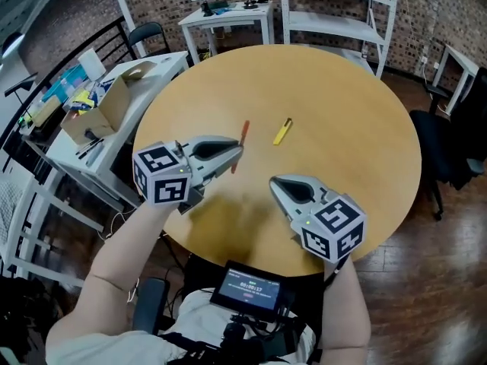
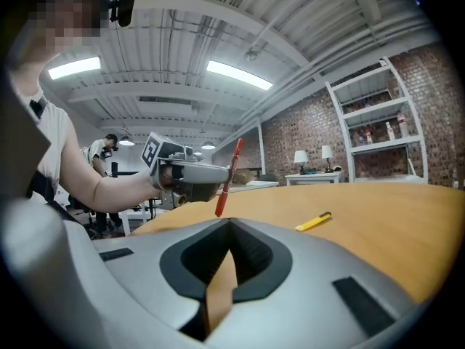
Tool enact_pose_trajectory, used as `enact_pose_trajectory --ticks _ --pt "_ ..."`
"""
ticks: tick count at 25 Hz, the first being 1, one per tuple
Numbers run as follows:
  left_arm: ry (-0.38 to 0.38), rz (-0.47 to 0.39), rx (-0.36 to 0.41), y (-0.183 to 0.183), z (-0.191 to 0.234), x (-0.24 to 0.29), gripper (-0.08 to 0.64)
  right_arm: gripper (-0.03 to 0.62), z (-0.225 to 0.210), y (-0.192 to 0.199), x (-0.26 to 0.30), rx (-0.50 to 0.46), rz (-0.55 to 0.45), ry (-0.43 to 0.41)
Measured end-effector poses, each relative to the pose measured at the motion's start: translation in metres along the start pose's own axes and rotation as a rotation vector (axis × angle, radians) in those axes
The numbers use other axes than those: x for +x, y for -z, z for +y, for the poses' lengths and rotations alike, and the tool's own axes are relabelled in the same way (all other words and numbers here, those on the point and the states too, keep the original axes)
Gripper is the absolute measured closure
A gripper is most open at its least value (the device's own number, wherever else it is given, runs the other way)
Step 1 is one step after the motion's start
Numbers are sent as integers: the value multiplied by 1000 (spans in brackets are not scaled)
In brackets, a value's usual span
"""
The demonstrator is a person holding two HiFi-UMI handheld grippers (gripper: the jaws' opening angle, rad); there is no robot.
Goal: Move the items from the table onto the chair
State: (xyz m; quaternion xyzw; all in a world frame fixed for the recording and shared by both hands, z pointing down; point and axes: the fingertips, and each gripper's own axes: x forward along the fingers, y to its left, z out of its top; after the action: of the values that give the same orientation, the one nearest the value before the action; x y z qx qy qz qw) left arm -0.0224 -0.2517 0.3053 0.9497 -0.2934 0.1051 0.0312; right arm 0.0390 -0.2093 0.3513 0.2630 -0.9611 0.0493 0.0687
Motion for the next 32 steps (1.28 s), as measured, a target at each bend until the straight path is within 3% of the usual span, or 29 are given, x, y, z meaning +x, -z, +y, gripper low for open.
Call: enact_pose_trajectory --ticks 7,14,25,32 --pt "-125 -20 11 13 26 -53 508 588 39 -3 48 -19 8 -110" --pt "-251 -45 -27 24 53 -110 508 586 56 -9 76 -17 11 -129" --pt "-505 -81 -25 47 90 -220 508 586 114 -15 147 -48 27 -270" --pt "-681 -86 -33 63 113 -296 508 588 138 -17 167 -48 22 -315"
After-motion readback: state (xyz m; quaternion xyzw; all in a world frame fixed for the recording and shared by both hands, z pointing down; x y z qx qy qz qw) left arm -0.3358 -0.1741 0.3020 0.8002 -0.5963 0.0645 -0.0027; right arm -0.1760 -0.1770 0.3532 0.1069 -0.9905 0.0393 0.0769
